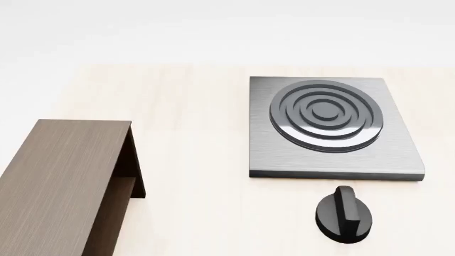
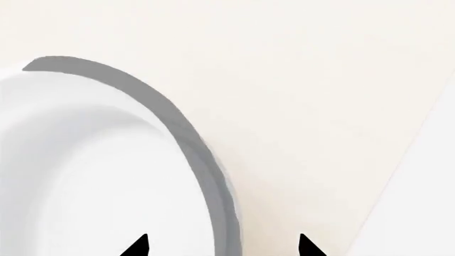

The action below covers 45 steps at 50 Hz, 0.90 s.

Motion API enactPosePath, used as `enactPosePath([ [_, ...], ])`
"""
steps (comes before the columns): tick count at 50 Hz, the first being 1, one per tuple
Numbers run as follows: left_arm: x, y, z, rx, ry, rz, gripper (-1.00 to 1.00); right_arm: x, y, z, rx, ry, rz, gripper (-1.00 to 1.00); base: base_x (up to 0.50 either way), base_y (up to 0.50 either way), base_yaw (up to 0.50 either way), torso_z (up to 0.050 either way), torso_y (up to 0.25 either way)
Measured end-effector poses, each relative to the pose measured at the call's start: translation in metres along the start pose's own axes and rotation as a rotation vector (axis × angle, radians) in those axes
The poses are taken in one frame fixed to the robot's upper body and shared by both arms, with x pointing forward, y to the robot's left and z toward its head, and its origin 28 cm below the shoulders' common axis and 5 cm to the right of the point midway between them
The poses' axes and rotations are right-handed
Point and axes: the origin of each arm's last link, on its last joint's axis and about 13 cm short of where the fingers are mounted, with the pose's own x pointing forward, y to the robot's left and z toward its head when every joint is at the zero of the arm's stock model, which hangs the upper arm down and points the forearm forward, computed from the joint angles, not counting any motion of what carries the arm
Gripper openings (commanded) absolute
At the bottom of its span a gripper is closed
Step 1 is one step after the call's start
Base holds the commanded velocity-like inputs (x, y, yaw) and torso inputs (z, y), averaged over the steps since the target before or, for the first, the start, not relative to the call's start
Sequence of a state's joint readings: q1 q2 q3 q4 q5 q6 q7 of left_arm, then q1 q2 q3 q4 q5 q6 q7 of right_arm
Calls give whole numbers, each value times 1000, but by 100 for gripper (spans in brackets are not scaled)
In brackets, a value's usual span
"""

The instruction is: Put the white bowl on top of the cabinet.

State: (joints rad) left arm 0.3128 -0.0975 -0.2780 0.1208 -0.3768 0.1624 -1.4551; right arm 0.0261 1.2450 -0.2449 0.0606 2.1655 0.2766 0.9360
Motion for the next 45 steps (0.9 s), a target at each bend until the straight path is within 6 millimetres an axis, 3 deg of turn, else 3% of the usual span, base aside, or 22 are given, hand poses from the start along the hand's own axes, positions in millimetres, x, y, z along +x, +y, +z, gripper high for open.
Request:
enactPosePath([
  [1,0,0,0,0,0,0,100,0,0,0,0,1,0,-100,0,0,0,0,0],
  [26,0,0,-1,3,4,-1,100,0,-2,-1,-9,-44,-38,-100,0,0,0,0,0],
  [45,0,0,-1,1,11,-3,100,-23,3,0,-20,-63,1,-100,0,0,0,0,0],
])
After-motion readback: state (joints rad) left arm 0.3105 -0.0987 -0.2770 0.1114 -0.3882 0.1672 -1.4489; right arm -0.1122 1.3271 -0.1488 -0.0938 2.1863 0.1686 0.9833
